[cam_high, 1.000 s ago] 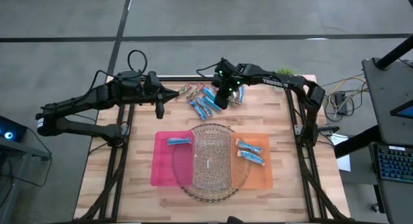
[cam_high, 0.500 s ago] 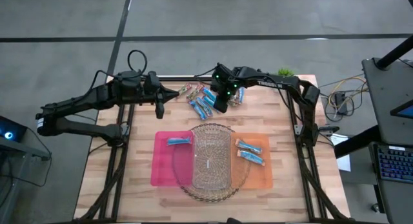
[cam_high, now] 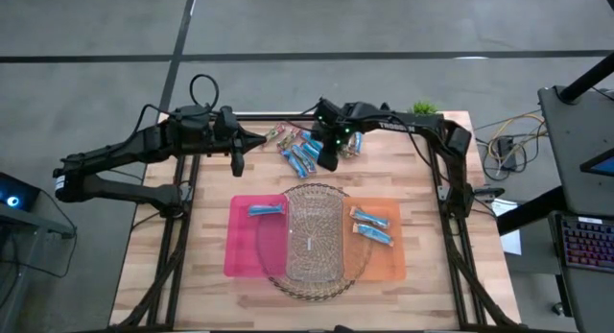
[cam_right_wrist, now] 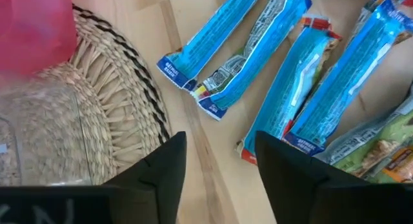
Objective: Pick and place Granola Bars by type
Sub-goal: Put the red granola bar into the pink bin
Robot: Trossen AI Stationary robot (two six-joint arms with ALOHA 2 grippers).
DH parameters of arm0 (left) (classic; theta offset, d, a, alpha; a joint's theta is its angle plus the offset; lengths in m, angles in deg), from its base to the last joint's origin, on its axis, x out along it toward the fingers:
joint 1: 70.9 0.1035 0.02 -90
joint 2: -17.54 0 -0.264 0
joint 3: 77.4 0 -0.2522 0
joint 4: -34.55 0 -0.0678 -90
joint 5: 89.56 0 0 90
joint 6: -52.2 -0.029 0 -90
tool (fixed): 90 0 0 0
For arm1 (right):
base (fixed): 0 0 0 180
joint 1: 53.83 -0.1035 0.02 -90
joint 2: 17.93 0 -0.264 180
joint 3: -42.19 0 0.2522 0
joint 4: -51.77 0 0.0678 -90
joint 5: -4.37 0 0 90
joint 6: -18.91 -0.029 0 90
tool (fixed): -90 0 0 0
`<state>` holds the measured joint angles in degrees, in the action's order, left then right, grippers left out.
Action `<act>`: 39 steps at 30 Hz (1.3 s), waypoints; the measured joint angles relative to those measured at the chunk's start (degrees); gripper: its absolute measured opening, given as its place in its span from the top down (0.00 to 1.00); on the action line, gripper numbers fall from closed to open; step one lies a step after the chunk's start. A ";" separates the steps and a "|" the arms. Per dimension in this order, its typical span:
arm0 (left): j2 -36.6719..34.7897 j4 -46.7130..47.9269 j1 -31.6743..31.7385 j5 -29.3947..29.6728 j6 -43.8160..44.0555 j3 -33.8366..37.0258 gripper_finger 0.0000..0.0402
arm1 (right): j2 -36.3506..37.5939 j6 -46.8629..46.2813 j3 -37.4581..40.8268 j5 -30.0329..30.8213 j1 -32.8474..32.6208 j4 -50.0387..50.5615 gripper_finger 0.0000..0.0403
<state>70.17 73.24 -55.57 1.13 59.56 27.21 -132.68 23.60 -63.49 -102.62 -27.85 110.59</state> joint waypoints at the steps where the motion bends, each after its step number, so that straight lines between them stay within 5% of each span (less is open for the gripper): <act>1: 0.00 0.00 0.00 0.00 0.02 0.00 1.00 | -0.39 0.00 0.00 0.00 -0.14 -0.01 0.55; 17: 0.00 0.00 0.02 0.00 -0.04 0.00 1.00 | -5.81 -1.49 0.09 0.75 -0.24 -0.67 0.58; 39: 0.02 0.00 0.00 0.00 -0.04 0.00 1.00 | -8.45 -5.90 0.07 10.60 -0.26 -1.32 0.58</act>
<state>70.19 73.24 -55.57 1.13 59.51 27.21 -141.12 17.70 -63.43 -92.02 -28.11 109.27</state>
